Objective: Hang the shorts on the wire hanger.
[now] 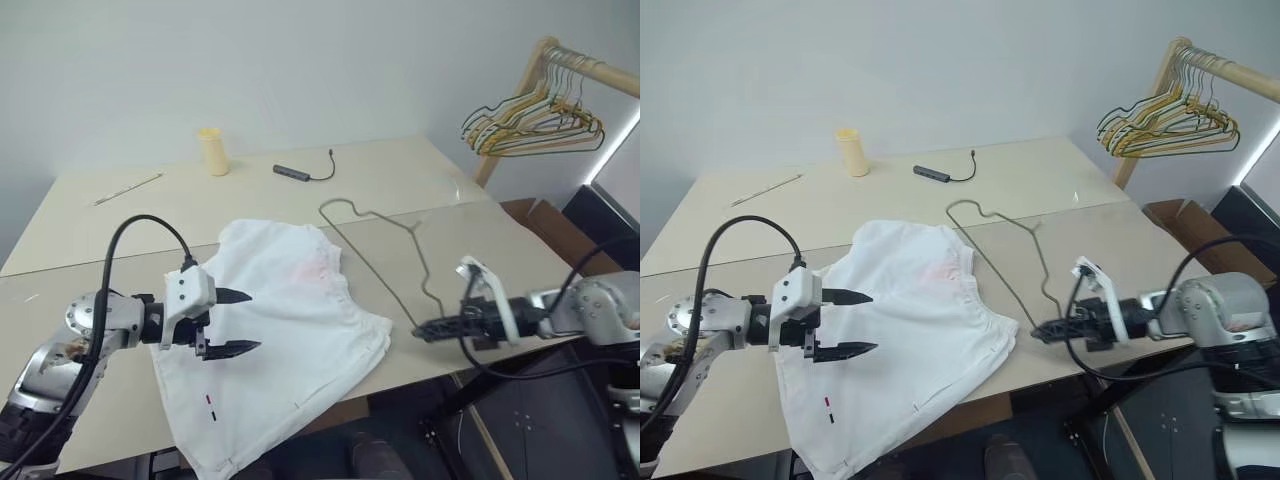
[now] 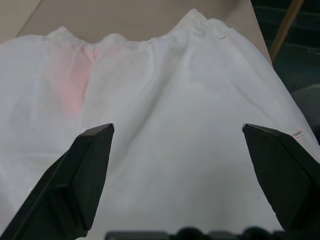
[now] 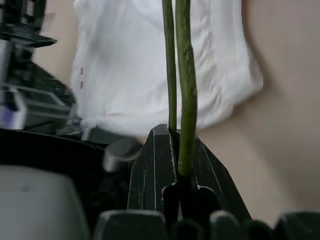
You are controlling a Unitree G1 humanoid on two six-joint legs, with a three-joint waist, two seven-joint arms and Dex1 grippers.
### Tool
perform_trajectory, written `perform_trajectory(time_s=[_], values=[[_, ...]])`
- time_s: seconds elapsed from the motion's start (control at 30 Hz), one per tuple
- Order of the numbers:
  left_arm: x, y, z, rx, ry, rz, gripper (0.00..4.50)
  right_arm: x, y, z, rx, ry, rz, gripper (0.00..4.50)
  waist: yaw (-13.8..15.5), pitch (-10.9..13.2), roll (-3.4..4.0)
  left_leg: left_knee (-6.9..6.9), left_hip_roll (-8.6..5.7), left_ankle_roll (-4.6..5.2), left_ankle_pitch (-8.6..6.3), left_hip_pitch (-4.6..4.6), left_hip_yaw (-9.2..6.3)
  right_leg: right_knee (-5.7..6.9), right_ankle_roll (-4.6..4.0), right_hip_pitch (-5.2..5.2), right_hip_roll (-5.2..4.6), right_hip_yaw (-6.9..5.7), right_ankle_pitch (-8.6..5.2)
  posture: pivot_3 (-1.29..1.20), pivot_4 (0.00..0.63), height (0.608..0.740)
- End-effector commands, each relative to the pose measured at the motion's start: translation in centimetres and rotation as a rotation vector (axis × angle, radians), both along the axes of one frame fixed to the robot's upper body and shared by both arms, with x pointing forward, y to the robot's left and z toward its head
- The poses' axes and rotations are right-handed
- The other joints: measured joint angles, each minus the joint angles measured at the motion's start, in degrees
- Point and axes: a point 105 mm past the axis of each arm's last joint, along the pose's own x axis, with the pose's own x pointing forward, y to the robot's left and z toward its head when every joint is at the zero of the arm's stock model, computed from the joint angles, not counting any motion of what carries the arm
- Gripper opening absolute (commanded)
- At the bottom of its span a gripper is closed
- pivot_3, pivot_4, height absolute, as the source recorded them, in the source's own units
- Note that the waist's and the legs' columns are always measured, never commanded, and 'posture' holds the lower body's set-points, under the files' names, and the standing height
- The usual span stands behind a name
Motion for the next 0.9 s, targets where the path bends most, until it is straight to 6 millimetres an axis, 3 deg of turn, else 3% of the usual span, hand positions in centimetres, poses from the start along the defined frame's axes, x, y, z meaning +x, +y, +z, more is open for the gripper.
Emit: perform_trajectory(time_s=[0.03,0.23,0.43,0.57,0.9], values=[[-0.1,-0.6,0.8,0.025,-0.056,-0.053,4.48,-0.6,-1.1,0.5,0.063,0.092,-0.013,0.00,-0.21,0.00,0.00,0.00,0.00,0.00,0.00,0.01,0.03,0.00,0.00,0.00,0.01,0.00,0.00,-0.20,0.000,0.740],[-0.2,-0.5,0.5,0.058,-0.055,-0.073,4.48,-0.9,-2.4,-1.2,-0.018,0.146,0.029,0.00,-1.43,0.00,0.00,0.01,0.10,0.00,0.00,0.04,0.27,0.01,0.03,0.03,0.08,0.00,-0.02,-0.19,0.000,0.740],[-0.5,-0.4,0.4,0.075,-0.048,-0.078,4.48,1.1,-2.8,-3.1,-0.085,0.143,-0.001,0.00,-1.89,0.01,0.01,0.04,0.10,0.00,0.00,0.05,0.32,0.02,0.04,0.02,0.06,0.10,-0.02,-0.18,0.000,0.740],[-0.6,-0.3,0.1,0.099,-0.054,-0.074,4.48,2.3,-2.8,-3.1,-0.084,0.112,-0.010,0.00,-1.54,0.02,0.03,0.04,0.07,0.00,0.00,0.02,0.25,0.03,0.04,-0.01,0.04,0.09,-0.02,-0.18,0.000,0.740],[-0.5,0.0,0.1,0.120,-0.065,-0.060,4.48,2.4,-1.7,-3.5,-0.088,0.093,0.070,0.00,-1.33,0.02,0.04,0.04,0.04,0.00,0.00,0.02,-0.12,0.10,0.05,-0.01,0.00,0.07,-0.02,-0.17,0.000,0.740]])
